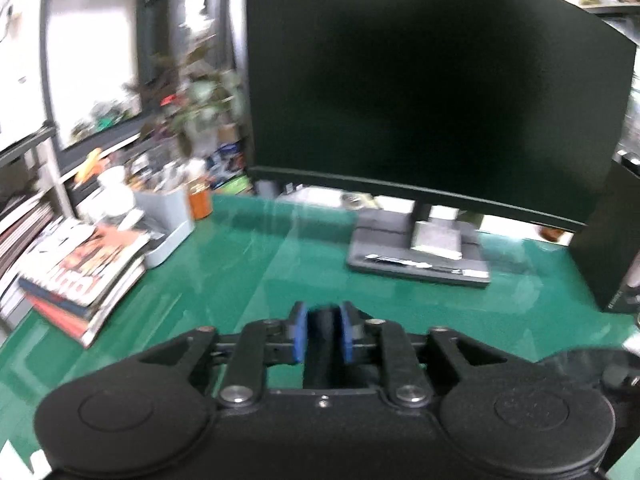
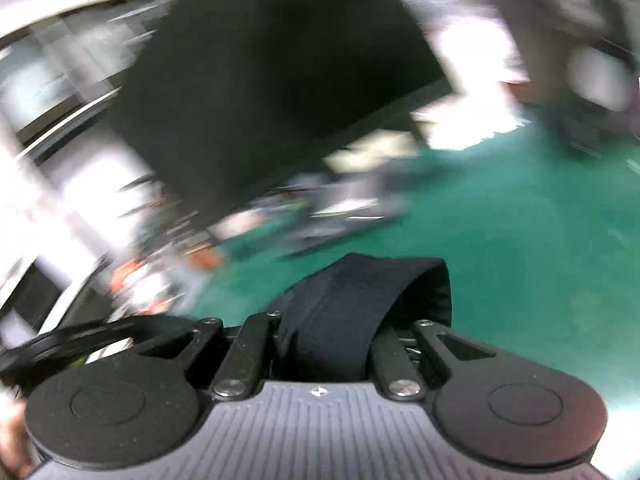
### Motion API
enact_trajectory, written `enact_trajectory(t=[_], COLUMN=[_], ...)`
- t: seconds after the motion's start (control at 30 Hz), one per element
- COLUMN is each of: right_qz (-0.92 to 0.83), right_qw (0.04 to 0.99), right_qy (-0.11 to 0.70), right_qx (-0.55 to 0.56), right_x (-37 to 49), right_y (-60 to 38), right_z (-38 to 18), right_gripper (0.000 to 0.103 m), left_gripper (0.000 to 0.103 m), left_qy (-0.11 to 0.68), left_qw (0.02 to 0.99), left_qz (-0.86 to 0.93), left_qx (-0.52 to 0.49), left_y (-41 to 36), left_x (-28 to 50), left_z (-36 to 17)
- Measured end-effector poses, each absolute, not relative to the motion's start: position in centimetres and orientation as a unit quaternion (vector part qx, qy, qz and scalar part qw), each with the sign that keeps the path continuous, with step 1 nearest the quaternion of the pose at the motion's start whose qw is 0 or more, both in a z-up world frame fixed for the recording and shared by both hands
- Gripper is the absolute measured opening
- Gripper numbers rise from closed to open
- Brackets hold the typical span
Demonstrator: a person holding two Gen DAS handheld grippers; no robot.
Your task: Fold clothes
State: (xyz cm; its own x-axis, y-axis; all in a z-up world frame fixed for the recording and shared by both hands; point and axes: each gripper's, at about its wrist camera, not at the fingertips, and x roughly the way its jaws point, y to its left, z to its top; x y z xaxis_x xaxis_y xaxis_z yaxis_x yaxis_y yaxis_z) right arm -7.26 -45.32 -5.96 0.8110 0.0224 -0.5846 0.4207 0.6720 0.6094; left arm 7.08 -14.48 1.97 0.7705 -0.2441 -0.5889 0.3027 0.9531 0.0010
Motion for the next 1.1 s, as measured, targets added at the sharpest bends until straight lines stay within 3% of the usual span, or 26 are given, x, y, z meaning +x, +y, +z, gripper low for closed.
enact_trajectory(t=[0.07, 0.17, 0.37, 0.43, 0.47, 0.53, 0.57, 0.67, 0.77, 0.97, 1.03, 1.1], right_qz=[-0.169, -0.192, -0.132, -0.129, -0.149, -0.198, -0.222, -0.219, -0.225, -0.231, -0.225, -0.204], right_qw=[0.841, 0.833, 0.834, 0.848, 0.849, 0.833, 0.823, 0.814, 0.806, 0.773, 0.769, 0.761], right_qy=[0.313, 0.308, 0.282, 0.284, 0.294, 0.315, 0.325, 0.312, 0.297, 0.258, 0.253, 0.249], right_qx=[0.407, 0.418, 0.455, 0.429, 0.413, 0.409, 0.411, 0.438, 0.459, 0.532, 0.542, 0.564], right_x=[-8.3, -10.1, -10.6, -10.4, -10.1, -9.9, -9.9, -11.0, -12.2, -14.5, -14.8, -14.7], right_y=[-46.8, -47.6, -47.7, -46.9, -46.8, -47.6, -48.2, -49.3, -50.1, -51.6, -51.7, -51.7], right_z=[-8.3, -9.5, -8.9, -8.2, -8.2, -9.1, -9.6, -10.1, -10.3, -11.6, -11.7, -12.2], right_gripper=[0.01, 0.01, 0.01, 0.011, 0.014, 0.053, 0.077, 0.076, 0.078, 0.079, 0.079, 0.079], left_gripper=[0.033, 0.048, 0.053, 0.069, 0.07, 0.073, 0.073, 0.073, 0.073, 0.075, 0.064, 0.059], left_qy=[0.309, 0.319, 0.367, 0.387, 0.396, 0.399, 0.399, 0.413, 0.437, 0.531, 0.546, 0.545], left_qw=[0.937, 0.933, 0.906, 0.885, 0.871, 0.849, 0.839, 0.807, 0.803, 0.791, 0.787, 0.785], left_qz=[-0.156, -0.157, -0.204, -0.251, -0.28, -0.322, -0.335, -0.366, -0.355, -0.304, -0.289, -0.295], left_qx=[0.046, 0.049, 0.06, 0.07, 0.083, 0.129, 0.155, 0.212, 0.195, 0.0, -0.011, 0.008], left_y=[-15.5, -15.9, -15.4, -15.9, -16.6, -18.4, -19.2, -21.6, -22.0, -20.0, -20.4, -21.5], left_x=[7.3, 7.5, 7.1, 6.2, 5.5, 3.9, 3.0, 0.6, 0.2, 4.9, 6.0, 6.2], left_z=[1.6, 1.1, -0.3, -0.9, -1.5, -2.7, -3.3, -5.3, -6.4, -7.6, -8.4, -8.7])
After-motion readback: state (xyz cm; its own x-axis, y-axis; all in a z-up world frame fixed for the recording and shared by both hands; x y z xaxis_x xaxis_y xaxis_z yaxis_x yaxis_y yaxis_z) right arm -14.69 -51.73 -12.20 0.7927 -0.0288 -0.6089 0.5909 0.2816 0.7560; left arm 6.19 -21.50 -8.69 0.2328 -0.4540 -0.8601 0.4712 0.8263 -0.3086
